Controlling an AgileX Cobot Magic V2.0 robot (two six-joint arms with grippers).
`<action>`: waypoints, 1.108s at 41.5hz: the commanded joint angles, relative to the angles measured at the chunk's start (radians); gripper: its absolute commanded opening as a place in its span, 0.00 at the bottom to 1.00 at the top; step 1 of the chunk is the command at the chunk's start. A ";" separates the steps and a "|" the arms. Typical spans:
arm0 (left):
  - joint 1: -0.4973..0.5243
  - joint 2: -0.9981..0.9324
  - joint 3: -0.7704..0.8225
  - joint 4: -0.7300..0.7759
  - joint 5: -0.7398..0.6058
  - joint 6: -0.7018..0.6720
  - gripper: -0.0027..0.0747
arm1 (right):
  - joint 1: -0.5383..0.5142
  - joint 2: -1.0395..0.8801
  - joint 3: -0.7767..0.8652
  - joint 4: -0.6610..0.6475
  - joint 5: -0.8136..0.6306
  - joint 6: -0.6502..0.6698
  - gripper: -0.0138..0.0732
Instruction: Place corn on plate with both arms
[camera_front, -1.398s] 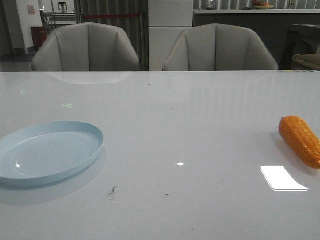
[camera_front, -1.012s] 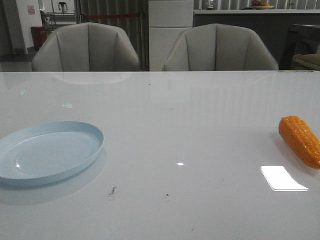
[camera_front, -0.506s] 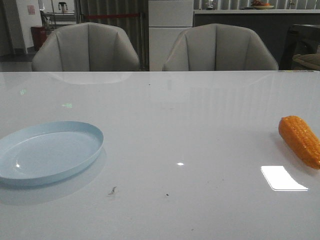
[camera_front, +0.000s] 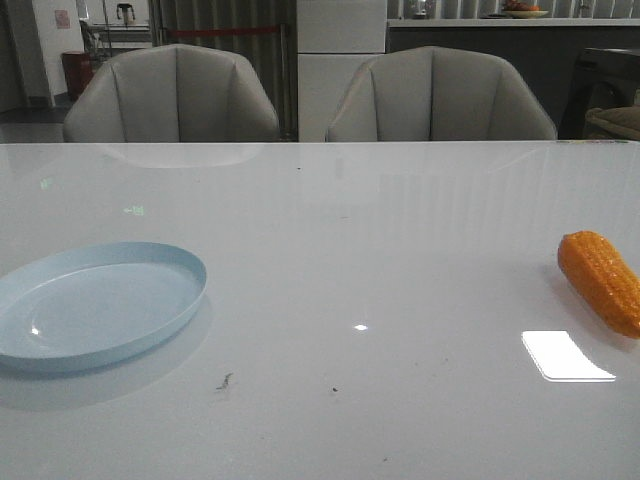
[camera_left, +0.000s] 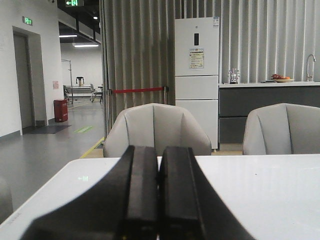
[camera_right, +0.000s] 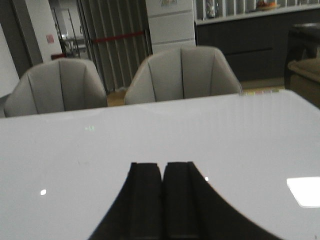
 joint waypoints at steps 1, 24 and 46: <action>-0.006 -0.010 -0.090 0.058 -0.056 -0.006 0.16 | -0.005 -0.002 -0.135 -0.008 -0.063 -0.001 0.22; -0.006 0.347 -0.508 0.102 -0.003 -0.006 0.16 | -0.005 0.311 -0.547 -0.095 0.057 -0.002 0.22; -0.006 0.714 -0.527 0.102 0.080 -0.006 0.16 | -0.004 0.746 -0.560 -0.095 0.078 -0.037 0.22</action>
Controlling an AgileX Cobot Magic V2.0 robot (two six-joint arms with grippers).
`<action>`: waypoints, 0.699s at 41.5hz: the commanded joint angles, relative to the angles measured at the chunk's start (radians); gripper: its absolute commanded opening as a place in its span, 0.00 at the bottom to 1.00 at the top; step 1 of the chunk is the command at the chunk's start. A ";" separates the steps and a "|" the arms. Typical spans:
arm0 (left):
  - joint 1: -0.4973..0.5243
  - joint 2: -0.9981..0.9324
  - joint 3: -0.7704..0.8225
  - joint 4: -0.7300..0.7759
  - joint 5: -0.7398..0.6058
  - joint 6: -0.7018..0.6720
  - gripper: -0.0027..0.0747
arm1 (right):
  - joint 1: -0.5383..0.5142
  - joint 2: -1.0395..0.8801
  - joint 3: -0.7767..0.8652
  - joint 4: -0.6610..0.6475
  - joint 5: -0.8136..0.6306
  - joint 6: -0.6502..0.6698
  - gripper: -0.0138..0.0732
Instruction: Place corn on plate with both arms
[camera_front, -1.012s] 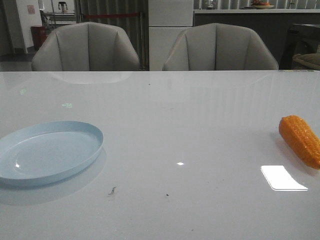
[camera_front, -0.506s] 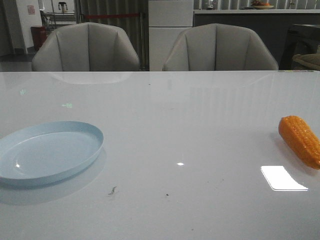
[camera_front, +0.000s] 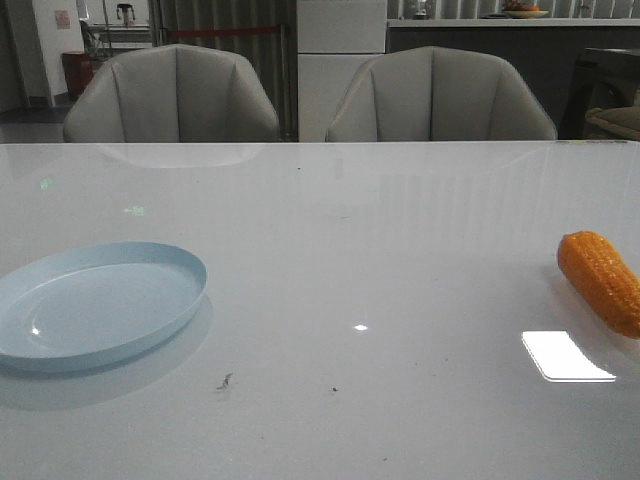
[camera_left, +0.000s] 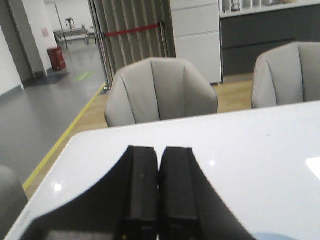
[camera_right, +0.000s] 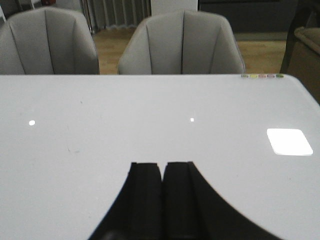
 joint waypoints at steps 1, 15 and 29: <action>-0.006 0.038 -0.036 -0.001 -0.008 -0.006 0.16 | -0.004 0.059 -0.035 -0.008 -0.070 -0.026 0.22; -0.006 0.076 -0.036 -0.011 0.036 -0.006 0.16 | -0.004 0.170 -0.035 -0.008 0.050 -0.026 0.22; -0.006 0.076 -0.036 -0.025 0.043 -0.006 0.24 | -0.004 0.172 -0.035 -0.008 0.041 -0.026 0.24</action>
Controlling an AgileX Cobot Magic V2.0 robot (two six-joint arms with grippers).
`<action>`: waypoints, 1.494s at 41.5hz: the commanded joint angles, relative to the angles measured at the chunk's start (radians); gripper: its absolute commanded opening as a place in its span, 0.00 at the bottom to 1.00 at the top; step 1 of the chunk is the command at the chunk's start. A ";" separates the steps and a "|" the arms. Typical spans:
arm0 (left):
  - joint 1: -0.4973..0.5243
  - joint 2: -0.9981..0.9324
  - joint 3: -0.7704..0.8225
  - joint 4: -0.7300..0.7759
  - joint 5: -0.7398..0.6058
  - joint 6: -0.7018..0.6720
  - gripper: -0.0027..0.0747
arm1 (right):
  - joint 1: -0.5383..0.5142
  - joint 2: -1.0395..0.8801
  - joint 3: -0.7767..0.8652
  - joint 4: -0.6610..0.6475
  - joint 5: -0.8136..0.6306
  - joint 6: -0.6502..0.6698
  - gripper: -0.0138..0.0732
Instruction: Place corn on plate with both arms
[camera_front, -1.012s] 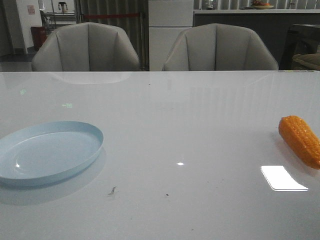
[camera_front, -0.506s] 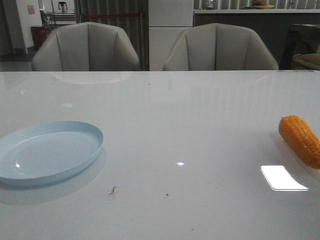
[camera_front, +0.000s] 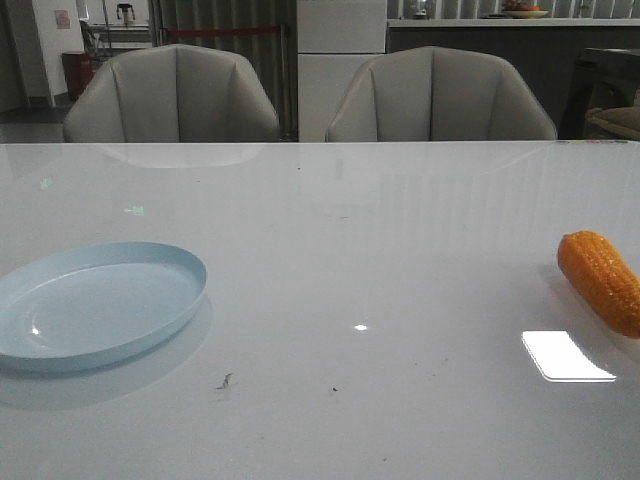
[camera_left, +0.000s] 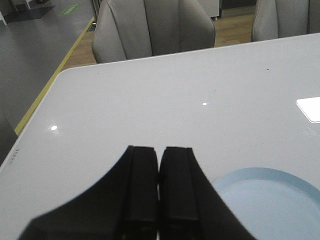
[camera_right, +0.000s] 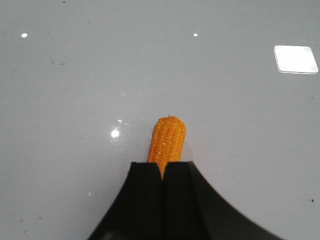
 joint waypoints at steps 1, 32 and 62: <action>-0.006 -0.003 -0.036 -0.025 -0.079 -0.006 0.27 | -0.004 -0.004 -0.035 -0.007 -0.073 -0.013 0.26; -0.006 0.127 -0.172 -0.094 0.100 -0.006 0.57 | -0.004 -0.004 -0.035 -0.007 -0.075 -0.013 0.72; -0.006 0.925 -0.877 -0.166 0.770 -0.006 0.57 | -0.004 -0.004 -0.035 -0.007 -0.023 -0.012 0.72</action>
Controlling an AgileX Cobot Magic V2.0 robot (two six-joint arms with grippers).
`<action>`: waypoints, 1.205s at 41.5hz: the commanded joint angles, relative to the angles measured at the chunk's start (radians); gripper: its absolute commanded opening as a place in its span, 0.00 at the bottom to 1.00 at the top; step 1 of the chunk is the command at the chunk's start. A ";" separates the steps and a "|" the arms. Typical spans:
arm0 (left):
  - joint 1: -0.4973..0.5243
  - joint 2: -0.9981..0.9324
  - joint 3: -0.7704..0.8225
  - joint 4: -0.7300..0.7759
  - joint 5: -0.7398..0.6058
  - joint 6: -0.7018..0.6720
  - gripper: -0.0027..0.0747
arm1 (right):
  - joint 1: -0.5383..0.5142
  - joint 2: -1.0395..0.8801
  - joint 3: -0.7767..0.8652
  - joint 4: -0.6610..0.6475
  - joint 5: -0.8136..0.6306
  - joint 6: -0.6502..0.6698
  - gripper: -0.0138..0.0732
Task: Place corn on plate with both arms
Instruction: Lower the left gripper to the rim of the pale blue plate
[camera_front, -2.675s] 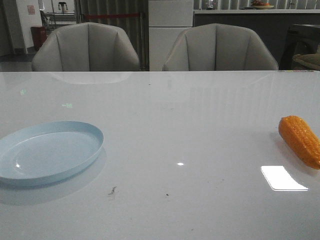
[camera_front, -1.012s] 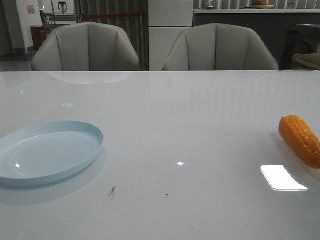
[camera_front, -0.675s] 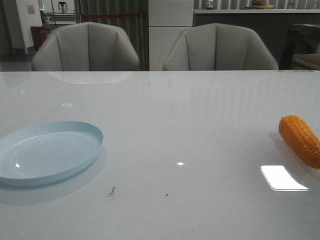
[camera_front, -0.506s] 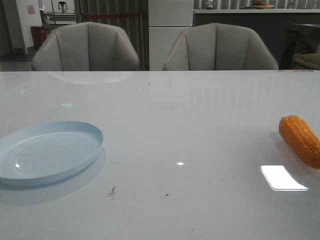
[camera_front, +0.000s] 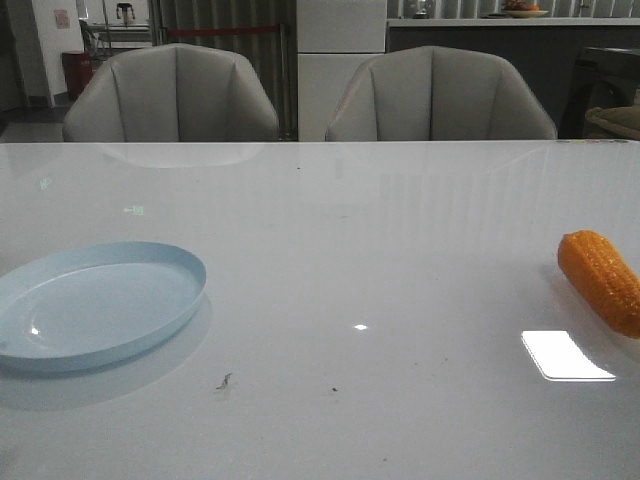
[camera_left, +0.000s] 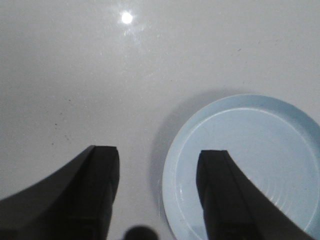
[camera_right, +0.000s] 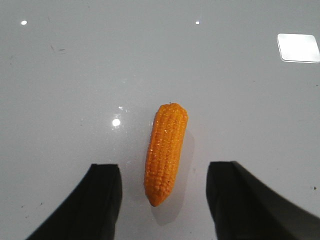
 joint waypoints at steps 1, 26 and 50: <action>-0.006 0.047 -0.084 -0.014 0.042 -0.006 0.57 | -0.004 -0.004 -0.035 -0.007 -0.066 -0.010 0.72; -0.006 0.259 -0.116 -0.074 0.152 -0.006 0.55 | -0.004 -0.004 -0.035 -0.007 -0.066 -0.010 0.72; -0.014 0.314 -0.116 -0.080 0.152 -0.006 0.55 | -0.004 -0.003 -0.035 -0.007 -0.066 -0.010 0.72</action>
